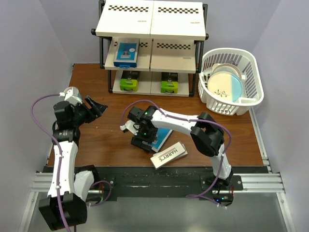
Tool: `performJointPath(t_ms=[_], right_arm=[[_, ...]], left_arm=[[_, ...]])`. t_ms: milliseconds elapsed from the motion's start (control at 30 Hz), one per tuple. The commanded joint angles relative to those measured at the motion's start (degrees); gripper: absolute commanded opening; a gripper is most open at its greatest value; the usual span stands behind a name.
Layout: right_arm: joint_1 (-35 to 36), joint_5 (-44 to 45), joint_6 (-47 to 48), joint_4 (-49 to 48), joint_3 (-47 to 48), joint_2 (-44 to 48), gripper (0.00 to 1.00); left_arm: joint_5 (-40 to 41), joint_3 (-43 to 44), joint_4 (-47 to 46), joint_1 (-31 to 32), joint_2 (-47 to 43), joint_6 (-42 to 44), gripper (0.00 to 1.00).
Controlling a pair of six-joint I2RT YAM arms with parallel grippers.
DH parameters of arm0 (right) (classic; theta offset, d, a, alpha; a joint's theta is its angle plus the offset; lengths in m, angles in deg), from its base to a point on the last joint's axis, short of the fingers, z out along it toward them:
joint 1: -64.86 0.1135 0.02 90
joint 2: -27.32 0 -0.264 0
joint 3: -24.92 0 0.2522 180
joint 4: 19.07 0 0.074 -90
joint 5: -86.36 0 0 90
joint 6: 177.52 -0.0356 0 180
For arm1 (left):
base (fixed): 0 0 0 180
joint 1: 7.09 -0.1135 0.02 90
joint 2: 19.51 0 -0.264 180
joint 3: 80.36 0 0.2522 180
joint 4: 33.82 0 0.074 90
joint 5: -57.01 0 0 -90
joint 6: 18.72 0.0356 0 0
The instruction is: Place and organize the shaving razors onto the shelf
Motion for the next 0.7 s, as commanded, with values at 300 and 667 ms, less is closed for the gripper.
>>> performJointPath(t_ms=[300, 667], right_arm=[[2.84, -8.66, 10.86, 4.89, 28.19, -23.67, 0.73], [0.05, -3.83, 10.52, -0.37, 11.18, -7.48, 0.77]], left_arm=[[4.23, 7.54, 10.73, -2.61, -1.86, 5.81, 0.76], [-6.30, -1.59, 13.81, -3.31, 2.08, 7.74, 0.73]])
